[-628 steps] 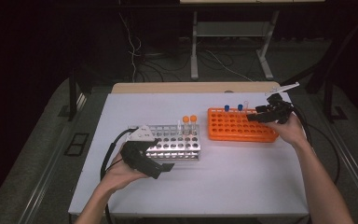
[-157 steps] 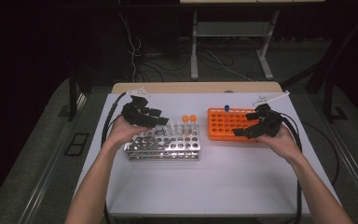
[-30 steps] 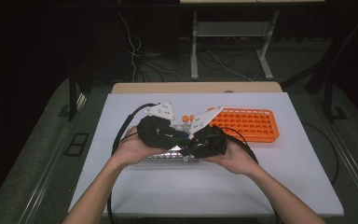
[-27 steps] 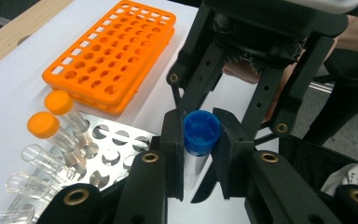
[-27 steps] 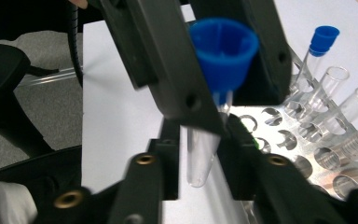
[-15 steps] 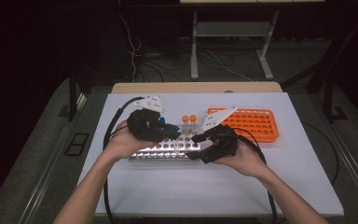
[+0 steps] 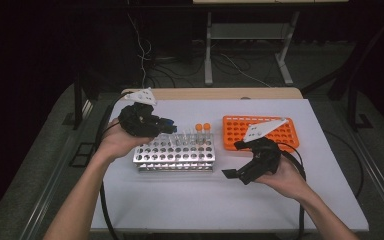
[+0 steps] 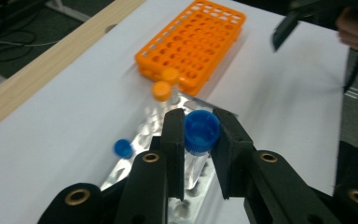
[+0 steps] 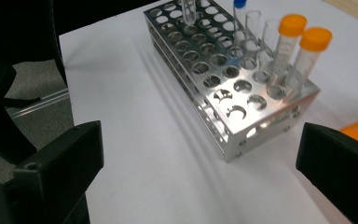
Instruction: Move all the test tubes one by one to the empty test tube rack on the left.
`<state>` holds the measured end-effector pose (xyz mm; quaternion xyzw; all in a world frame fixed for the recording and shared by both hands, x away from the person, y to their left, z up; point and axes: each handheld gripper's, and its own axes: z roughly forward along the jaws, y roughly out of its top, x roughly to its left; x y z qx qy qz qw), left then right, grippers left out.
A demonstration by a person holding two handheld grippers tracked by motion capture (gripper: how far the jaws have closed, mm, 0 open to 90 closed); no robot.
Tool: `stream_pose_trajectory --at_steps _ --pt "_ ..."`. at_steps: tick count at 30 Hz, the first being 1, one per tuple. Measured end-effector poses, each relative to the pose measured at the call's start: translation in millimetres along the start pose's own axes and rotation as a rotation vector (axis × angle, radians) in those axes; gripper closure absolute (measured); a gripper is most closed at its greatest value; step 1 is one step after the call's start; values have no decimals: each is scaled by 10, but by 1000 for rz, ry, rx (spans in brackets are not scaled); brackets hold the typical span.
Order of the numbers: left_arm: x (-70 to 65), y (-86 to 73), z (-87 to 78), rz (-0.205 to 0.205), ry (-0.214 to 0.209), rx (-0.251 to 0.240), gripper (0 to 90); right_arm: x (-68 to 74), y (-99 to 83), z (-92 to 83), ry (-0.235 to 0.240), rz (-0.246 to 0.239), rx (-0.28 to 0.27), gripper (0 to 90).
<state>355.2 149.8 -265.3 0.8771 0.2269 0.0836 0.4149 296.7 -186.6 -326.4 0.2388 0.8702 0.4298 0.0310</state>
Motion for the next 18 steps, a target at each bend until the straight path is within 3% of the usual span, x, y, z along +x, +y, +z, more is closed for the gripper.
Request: stream_pose_trajectory --at_steps 10,18 --pt "245 -69 16 -39 59 -14 746 -59 -209 -94 -12 37 13 3" --pt "420 -167 151 -79 76 -34 746 -112 -333 -148 -27 59 25 3"
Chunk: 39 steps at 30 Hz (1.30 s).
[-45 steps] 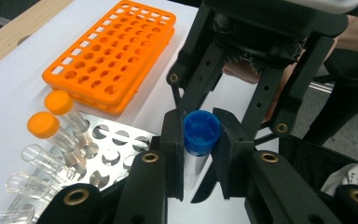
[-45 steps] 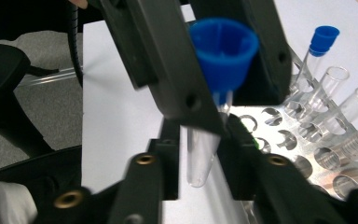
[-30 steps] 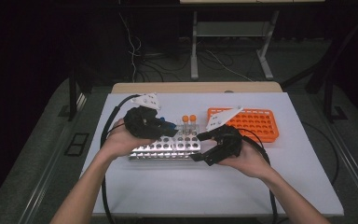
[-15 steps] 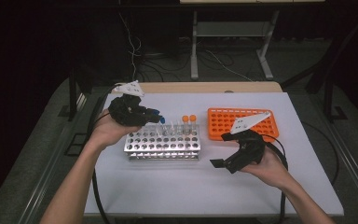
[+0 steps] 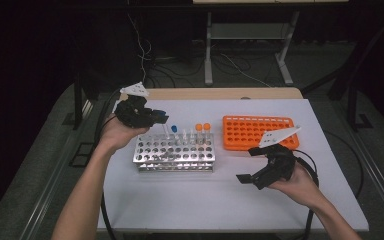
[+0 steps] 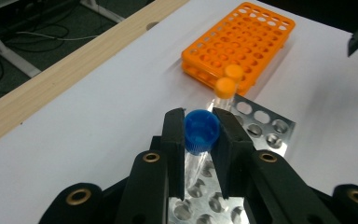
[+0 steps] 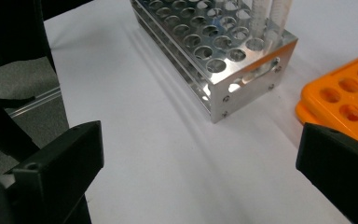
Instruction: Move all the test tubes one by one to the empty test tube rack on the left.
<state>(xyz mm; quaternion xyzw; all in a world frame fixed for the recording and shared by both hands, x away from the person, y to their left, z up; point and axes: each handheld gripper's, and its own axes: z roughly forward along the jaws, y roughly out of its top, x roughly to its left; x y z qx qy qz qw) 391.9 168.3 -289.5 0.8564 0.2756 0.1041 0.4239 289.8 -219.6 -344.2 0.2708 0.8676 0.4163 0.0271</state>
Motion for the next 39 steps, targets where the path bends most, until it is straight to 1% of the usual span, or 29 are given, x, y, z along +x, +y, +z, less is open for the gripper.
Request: stream_pose_trajectory --at_steps 7,9,12,14,19,23,30,34,35,39 --pt "91 -107 138 -26 2 -8 747 -41 -92 -8 -1 20 9 3" --pt "105 -131 155 -34 -3 -32 746 -44 -105 -3 3 18 9 3" --pt "111 -144 166 -31 -8 -48 746 -45 -114 -6 6 19 11 4" --pt "113 -149 164 -24 -3 -52 747 -47 -115 -9 7 19 9 3" --pt "123 -163 170 -29 -8 -69 747 -41 -112 -15 10 21 2 4" --pt "117 -187 231 -27 -19 -38 746 -46 -117 -12 9 20 5 4" --pt "125 -261 326 -43 -33 -7 742 -65 -147 -24 9 27 4 4" --pt "135 -288 350 -55 -42 -1 735 -83 -176 -37 3 37 -1 4" --pt "139 -290 355 -62 -48 2 727 -85 -184 -38 3 36 -3 3" --pt "131 -284 359 -91 -63 9 575 -92 -221 -44 -1 43 -4 3"
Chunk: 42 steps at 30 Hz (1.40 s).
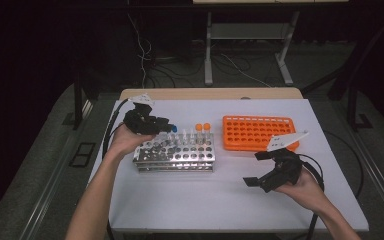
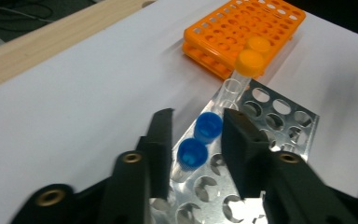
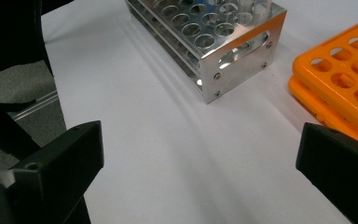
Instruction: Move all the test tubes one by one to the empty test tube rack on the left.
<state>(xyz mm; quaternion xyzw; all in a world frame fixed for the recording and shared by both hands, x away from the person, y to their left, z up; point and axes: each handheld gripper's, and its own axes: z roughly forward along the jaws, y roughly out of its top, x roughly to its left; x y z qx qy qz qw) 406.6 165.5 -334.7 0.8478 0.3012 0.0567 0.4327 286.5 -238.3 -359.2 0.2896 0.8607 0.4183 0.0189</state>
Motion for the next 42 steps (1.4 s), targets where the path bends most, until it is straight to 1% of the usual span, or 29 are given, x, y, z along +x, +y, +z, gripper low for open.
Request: stream_pose_trajectory --at_steps 1,2,4,5,7,9,10,12,14,16,20,22,24,26,28,30,37,40,42 --pt "-14 2 -13 -13 12 -9 522 -1 -7 -2 -1 1 -2 3" --pt "-21 0 -35 -19 12 -18 479 0 -22 -9 -2 5 -4 4" --pt "-44 -15 -82 -38 26 -43 415 1 -49 -24 -7 8 -11 3" --pt "-60 -27 -104 -46 34 -50 349 1 -66 -34 -7 13 -17 3" --pt "-93 -61 -147 -52 40 -60 299 4 -108 -48 -10 23 -25 3" --pt "-119 -103 -194 -65 54 -70 216 7 -157 -59 -18 32 -34 4" --pt "-132 -128 -217 -76 58 -78 192 7 -182 -66 -21 38 -37 3" --pt "-166 -179 -256 -82 62 -82 148 9 -226 -77 -26 48 -43 3" --pt "-210 -231 -288 -81 69 -86 123 11 -283 -89 -31 59 -53 3" --pt "-259 -285 -320 -93 73 -107 85 13 -336 -98 -38 72 -63 4" --pt "-380 -381 -361 -89 82 -121 9 21 -448 -97 -47 92 -77 4" --pt "-446 -426 -381 -81 83 -126 0 22 -504 -96 -52 100 -83 4" --pt "-515 -477 -394 -81 84 -140 0 25 -555 -98 -57 110 -91 4" --pt "-586 -533 -404 -70 89 -150 0 31 -602 -97 -59 117 -96 4" --pt "-654 -600 -405 -68 87 -162 0 39 -648 -100 -64 124 -106 4" --pt "-717 -667 -397 -62 87 -164 0 48 -686 -102 -67 128 -109 3" --pt "-896 -899 -370 -62 79 -199 0 74 -758 -107 -79 133 -128 4" --pt "-959 -997 -363 -61 71 -205 0 78 -774 -96 -81 130 -131 4" --pt "-999 -1057 -356 -67 67 -213 0 81 -781 -85 -82 130 -133 4"
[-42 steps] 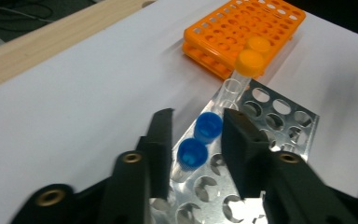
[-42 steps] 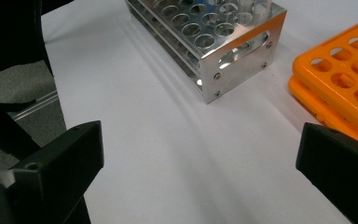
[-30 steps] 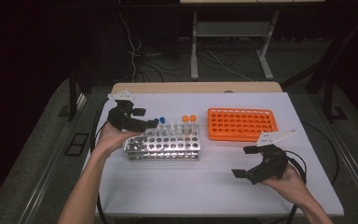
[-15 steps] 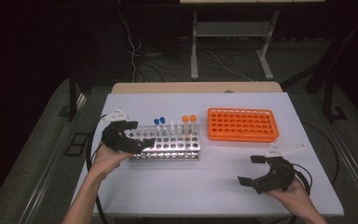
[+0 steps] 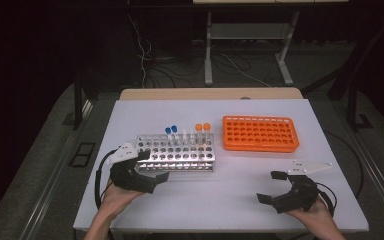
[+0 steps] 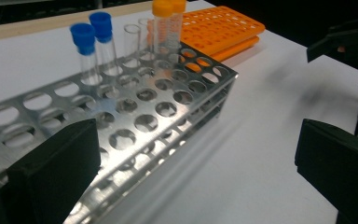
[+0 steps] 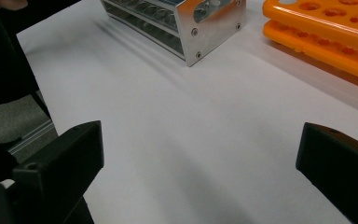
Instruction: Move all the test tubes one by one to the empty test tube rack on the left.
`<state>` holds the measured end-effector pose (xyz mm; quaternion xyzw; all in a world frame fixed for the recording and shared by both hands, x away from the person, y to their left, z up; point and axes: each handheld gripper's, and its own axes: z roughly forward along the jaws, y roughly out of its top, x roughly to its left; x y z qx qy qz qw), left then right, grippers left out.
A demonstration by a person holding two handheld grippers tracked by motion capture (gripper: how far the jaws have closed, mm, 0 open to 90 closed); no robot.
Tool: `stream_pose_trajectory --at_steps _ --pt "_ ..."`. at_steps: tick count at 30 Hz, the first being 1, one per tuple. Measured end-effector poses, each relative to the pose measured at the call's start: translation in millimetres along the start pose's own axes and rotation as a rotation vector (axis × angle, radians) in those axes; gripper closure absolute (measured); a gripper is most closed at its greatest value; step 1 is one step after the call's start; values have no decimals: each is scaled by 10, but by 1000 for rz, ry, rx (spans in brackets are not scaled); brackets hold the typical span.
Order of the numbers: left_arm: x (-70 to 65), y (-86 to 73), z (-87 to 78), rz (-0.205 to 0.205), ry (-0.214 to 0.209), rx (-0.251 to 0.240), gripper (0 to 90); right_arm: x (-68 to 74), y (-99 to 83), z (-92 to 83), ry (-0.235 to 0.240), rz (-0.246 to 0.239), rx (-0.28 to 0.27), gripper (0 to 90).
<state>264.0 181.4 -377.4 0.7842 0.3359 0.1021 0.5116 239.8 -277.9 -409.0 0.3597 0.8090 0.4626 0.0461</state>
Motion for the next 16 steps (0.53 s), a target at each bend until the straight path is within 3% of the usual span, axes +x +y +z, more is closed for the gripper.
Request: stream_pose_trajectory --at_steps 16 --pt "-91 -338 -6 -17 -9 -16 0 6 -50 36 4 3 -1 4"
